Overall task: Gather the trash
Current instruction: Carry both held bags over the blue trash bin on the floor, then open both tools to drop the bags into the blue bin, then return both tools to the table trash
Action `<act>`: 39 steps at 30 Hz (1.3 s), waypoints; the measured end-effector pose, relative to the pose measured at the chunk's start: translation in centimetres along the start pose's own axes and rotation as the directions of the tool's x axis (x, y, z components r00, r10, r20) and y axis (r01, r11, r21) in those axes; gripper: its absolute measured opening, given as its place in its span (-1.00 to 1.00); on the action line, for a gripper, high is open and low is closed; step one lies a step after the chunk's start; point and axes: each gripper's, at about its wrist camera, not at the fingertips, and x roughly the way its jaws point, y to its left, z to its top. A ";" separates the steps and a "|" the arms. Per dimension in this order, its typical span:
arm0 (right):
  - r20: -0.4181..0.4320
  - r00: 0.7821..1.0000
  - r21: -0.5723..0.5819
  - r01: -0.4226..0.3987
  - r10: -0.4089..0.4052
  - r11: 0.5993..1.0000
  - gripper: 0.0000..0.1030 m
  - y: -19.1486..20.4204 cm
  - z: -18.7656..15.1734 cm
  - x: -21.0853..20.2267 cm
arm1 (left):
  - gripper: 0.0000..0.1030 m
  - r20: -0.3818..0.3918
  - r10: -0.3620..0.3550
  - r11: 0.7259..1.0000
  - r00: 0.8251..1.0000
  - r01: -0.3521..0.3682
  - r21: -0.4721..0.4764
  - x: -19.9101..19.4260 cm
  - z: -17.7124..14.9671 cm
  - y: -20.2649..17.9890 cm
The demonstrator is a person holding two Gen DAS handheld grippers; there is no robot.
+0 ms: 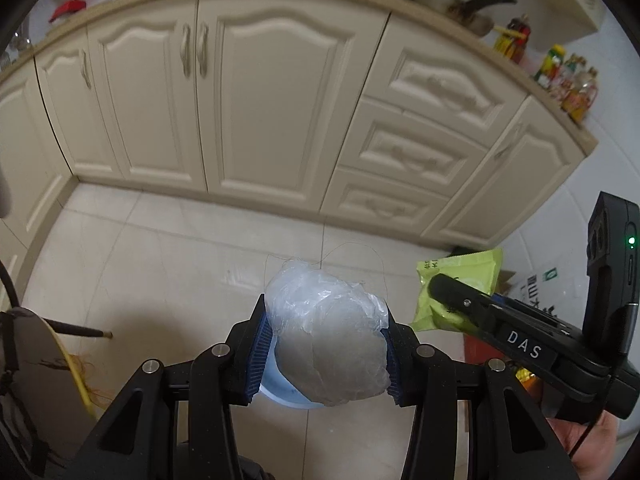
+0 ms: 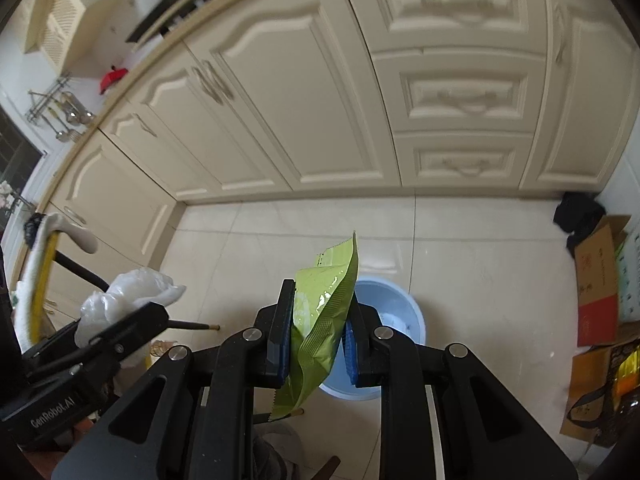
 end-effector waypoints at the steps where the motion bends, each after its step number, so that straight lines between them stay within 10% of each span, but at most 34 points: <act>1: -0.010 1.000 0.004 0.001 -0.001 1.000 -0.60 -0.2 0.1 0.6 | -0.14 -0.015 -0.002 1.000 1.000 0.001 -0.001 1.3 0.6 -0.1; 5: -0.065 0.998 0.028 0.014 -0.012 1.000 -0.55 -1.1 0.1 3.4 | -0.09 -0.074 -0.009 1.000 0.997 0.009 -0.010 6.1 3.0 0.3; 9: -0.112 0.994 0.064 0.026 -0.019 0.998 -0.51 -2.4 -0.3 5.6 | 0.62 -0.112 0.017 1.000 0.994 -0.019 -0.018 8.5 3.8 -0.1; 18: -0.079 0.996 0.147 0.058 -0.046 0.987 1.00 -4.4 -1.4 4.1 | 0.81 -0.082 0.084 0.996 0.993 -0.085 -0.017 8.9 5.0 0.4; 30: 0.067 0.997 0.136 0.033 -0.043 0.990 1.00 -0.4 -1.9 -5.0 | 0.97 0.147 0.113 0.994 0.983 -0.112 -0.017 -0.7 5.6 -0.6; 39: 0.230 0.972 0.018 -0.052 0.046 0.999 1.00 8.2 -2.6 -14.0 | 0.98 0.339 0.152 0.988 0.929 -0.151 -0.028 -11.9 3.2 0.6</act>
